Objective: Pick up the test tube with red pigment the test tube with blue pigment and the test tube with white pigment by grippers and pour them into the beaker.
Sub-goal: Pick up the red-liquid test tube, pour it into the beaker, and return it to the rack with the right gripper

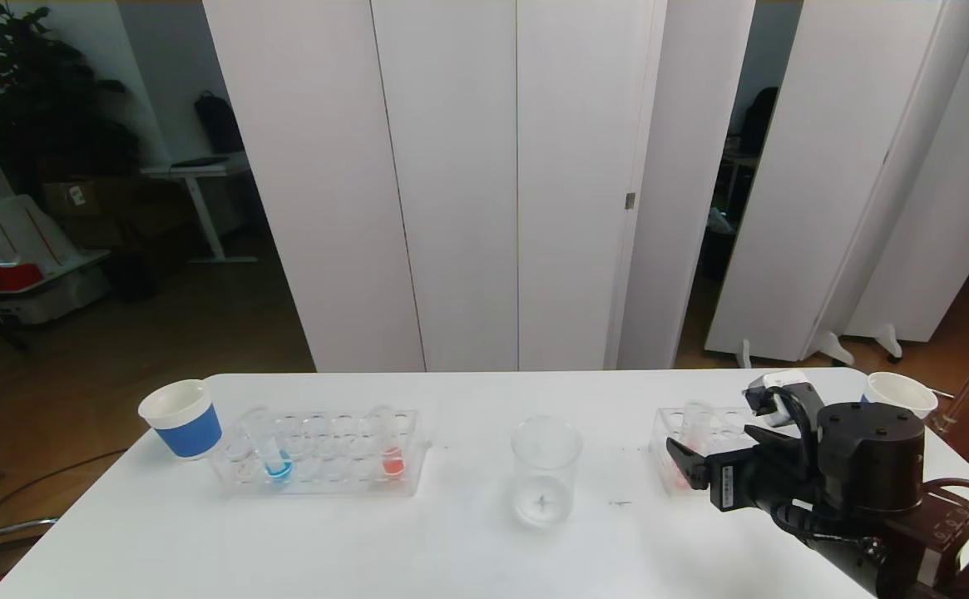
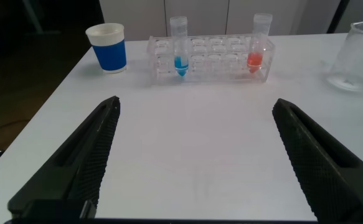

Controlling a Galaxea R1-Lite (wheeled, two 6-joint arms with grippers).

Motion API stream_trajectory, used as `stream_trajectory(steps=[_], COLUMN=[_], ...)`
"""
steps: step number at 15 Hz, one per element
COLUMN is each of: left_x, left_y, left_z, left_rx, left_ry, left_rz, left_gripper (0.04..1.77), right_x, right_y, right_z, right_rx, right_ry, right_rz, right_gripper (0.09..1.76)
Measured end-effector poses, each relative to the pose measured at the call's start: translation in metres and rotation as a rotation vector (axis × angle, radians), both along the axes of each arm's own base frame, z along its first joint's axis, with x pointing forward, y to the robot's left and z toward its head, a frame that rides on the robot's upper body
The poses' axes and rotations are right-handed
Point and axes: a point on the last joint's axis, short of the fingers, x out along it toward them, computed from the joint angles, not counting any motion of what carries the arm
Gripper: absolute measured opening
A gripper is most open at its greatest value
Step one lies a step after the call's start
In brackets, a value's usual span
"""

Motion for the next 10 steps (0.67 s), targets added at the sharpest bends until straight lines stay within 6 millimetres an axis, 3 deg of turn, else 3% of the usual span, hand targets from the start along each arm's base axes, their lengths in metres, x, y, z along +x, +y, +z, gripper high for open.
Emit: stream_trajectory(steps=[10], left_x=[0.0000], left_y=[0.0000], left_z=[0.0000], left_rx=[0.000], left_ry=[0.000], left_rz=[0.000], left_gripper=[1.75], right_x=[0.0117], right_y=[0.0040], right_z=[-0.0072], right_rx=[-0.020], right_ry=[-0.046], right_rz=[-0.008], right_gripper=[1.75])
